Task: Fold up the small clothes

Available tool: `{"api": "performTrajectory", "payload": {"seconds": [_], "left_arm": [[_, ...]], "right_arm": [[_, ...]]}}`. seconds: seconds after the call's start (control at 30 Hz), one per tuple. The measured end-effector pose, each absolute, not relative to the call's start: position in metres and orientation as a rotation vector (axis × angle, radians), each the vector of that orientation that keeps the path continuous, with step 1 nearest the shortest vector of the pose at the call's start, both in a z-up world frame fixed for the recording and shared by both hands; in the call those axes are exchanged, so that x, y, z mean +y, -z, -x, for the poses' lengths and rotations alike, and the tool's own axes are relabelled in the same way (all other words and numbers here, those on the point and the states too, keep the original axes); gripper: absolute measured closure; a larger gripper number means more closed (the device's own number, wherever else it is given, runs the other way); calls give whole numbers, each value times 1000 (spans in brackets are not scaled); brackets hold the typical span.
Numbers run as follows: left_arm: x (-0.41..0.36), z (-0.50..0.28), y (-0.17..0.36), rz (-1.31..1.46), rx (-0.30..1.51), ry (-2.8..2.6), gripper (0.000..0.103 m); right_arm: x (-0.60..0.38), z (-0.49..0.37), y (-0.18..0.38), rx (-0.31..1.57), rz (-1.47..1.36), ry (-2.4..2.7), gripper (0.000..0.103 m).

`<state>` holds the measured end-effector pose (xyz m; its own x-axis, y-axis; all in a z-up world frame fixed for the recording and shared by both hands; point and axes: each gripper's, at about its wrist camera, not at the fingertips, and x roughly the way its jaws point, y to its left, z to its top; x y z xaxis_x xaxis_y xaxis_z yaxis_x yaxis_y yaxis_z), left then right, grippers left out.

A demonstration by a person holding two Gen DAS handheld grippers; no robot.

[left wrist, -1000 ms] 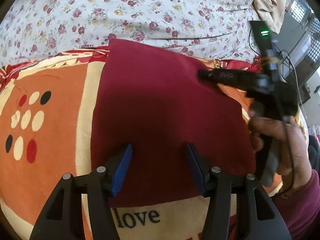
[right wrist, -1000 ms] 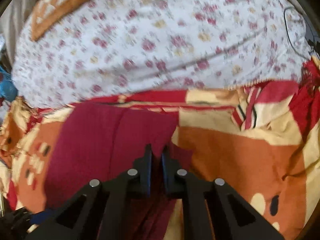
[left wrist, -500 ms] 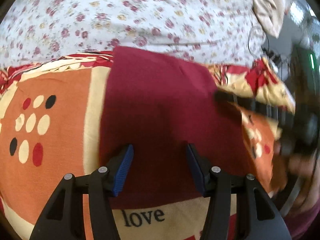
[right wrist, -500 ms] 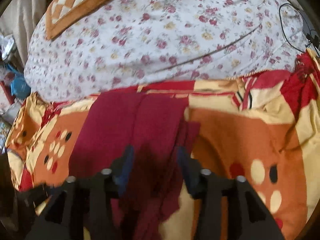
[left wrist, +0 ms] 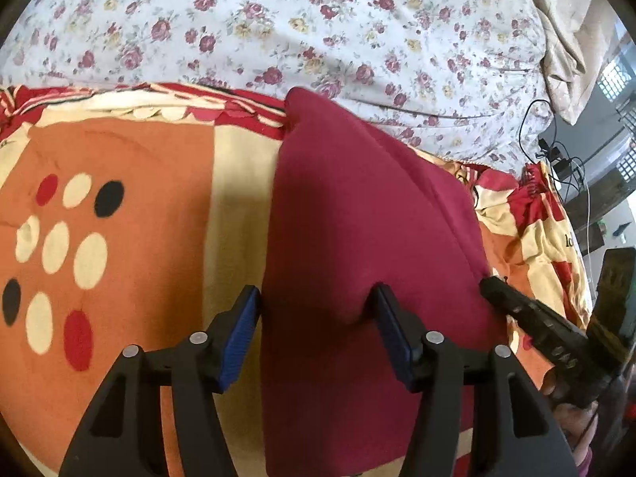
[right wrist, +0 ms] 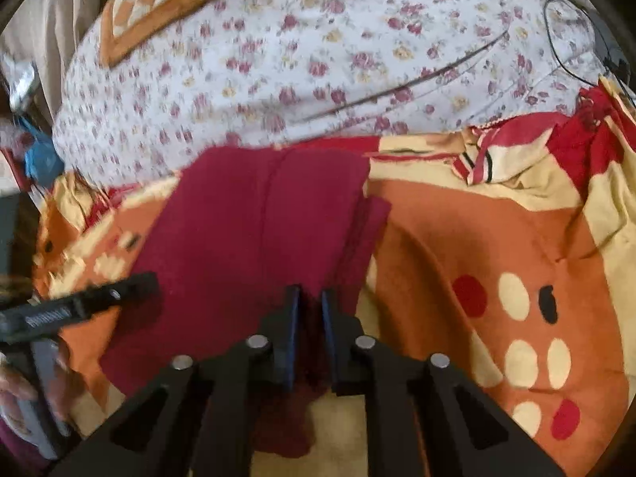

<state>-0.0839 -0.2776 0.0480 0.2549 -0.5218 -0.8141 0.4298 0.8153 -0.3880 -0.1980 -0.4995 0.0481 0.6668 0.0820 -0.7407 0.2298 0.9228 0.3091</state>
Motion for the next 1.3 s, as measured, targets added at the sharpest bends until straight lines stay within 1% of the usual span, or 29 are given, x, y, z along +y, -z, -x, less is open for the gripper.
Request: {"api": "performTrajectory", "payload": {"seconds": [0.03, 0.07, 0.1, 0.13, 0.2, 0.27, 0.3, 0.37, 0.43, 0.47, 0.6, 0.67, 0.7, 0.73, 0.77, 0.83, 0.87, 0.9, 0.93, 0.97, 1.03, 1.2, 1.3], "left_arm": [[-278, 82, -47, 91, 1141, 652, 50], [-279, 81, -46, 95, 1143, 655, 48], [-280, 78, -45, 102, 1148, 659, 46], [-281, 75, -43, 115, 1157, 664, 44], [-285, 70, -41, 124, 1166, 678, 42], [-289, 67, -39, 112, 1168, 687, 38], [-291, 65, -38, 101, 1166, 697, 37], [-293, 63, -37, 93, 1163, 712, 34], [-295, 59, -35, 95, 1165, 725, 33], [-296, 58, -33, 99, 1168, 728, 31], [-297, 55, -29, 116, 1175, 742, 29], [-298, 55, -28, 117, 1176, 746, 29], [-298, 55, -28, 115, 1176, 747, 29], [-298, 55, -28, 110, 1175, 747, 30], [-298, 56, -29, 107, 1173, 751, 36], [-299, 58, -32, 92, 1164, 761, 44], [-299, 61, -35, 77, 1152, 762, 51], [-299, 63, -38, 66, 1141, 764, 56], [-297, 65, -42, 57, 1131, 765, 64], [-294, 67, -48, 59, 1127, 770, 68], [-284, 70, -59, 83, 1137, 788, 69], [-249, 88, -84, 90, 1137, 758, 70], [-224, 100, -92, 86, 1138, 724, 70]], "right_arm": [[-503, 199, -50, 833, -421, 95, 65], [-505, 199, -51, 828, -438, 110, 56], [-508, 199, -51, 820, -456, 124, 39], [-510, 197, -49, 815, -472, 123, 37], [-513, 189, -40, 836, -501, 91, 36], [-517, 179, -27, 867, -535, 75, 32], [-520, 177, -23, 860, -556, 66, 28], [-525, 173, -18, 843, -593, 39, 24], [-529, 166, -11, 848, -610, 12, 17], [-530, 163, -8, 849, -616, -3, 16], [-528, 153, -2, 845, -617, -50, 16], [-523, 148, -2, 846, -605, -66, 18], [-522, 146, -2, 840, -607, -72, 27], [-521, 145, -3, 833, -618, -74, 34], [-520, 144, -5, 827, -622, -58, 37], [-517, 146, -9, 816, -604, -46, 49], [-515, 148, -12, 812, -586, -40, 52], [-514, 149, -15, 811, -579, -38, 56], [-514, 152, -20, 806, -581, -38, 60], [-514, 154, -24, 800, -593, -42, 62], [-512, 160, -36, 787, -634, -68, 64], [-483, 171, -64, 821, -640, -124, 64], [-459, 175, -70, 840, -624, -166, 64]]}}
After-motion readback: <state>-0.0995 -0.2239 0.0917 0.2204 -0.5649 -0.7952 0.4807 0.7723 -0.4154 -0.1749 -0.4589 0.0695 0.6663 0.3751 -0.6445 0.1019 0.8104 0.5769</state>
